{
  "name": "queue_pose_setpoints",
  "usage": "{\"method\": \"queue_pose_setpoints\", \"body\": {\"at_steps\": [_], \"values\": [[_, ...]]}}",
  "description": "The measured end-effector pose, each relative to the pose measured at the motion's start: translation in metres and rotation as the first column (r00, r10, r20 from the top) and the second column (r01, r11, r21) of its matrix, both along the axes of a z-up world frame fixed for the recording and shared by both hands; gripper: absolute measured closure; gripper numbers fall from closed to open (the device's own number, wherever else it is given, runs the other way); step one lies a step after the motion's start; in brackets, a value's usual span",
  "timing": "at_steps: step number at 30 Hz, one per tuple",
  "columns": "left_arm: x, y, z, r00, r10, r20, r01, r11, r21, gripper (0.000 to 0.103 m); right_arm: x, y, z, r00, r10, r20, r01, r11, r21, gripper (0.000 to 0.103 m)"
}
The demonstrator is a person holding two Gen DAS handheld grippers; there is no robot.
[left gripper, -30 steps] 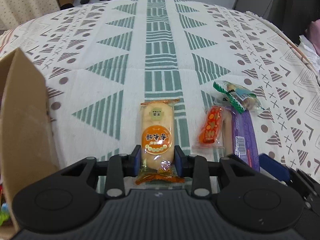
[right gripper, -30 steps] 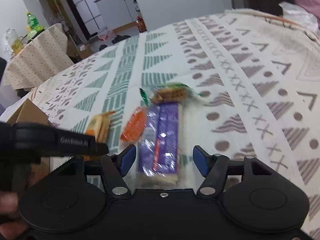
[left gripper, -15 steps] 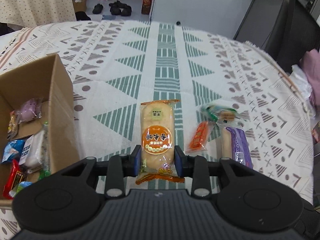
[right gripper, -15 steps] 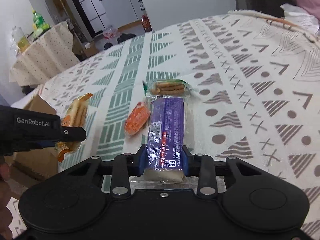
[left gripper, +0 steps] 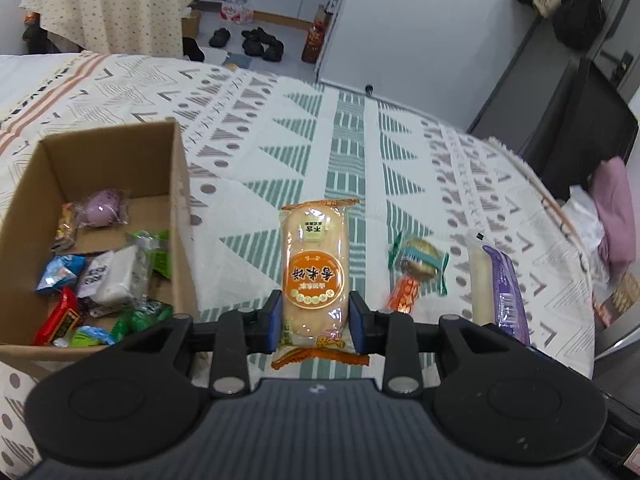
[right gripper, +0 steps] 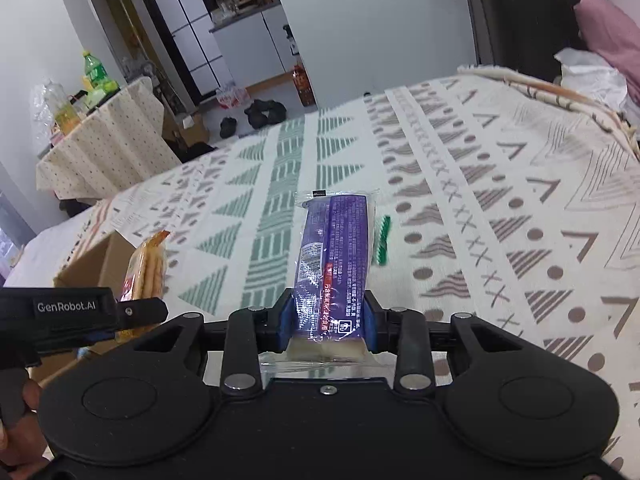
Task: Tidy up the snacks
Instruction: 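Carry yellow pastry and purple bar to the box and release both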
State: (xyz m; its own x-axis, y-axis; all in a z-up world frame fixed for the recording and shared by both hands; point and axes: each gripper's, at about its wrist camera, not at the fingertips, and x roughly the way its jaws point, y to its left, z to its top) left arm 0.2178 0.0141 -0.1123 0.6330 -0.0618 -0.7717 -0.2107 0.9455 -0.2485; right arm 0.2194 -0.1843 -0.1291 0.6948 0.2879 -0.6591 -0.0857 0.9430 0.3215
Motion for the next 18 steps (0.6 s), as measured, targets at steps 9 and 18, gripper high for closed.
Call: {"method": "queue_pose_setpoints", "body": {"at_steps": [9, 18], "values": [[-0.005, 0.029, 0.022, 0.996, 0.069, 0.059, -0.067, 0.997, -0.037, 0.071, 0.001, 0.019, 0.024, 0.999, 0.033, 0.043, -0.034, 0.999, 0.017, 0.070], [-0.005, 0.073, 0.032, 0.982, 0.177, 0.065, -0.175, 0.984, -0.033, 0.071, 0.008, 0.052, 0.040, 0.995, 0.074, 0.070, -0.077, 0.996, 0.052, 0.070]]}}
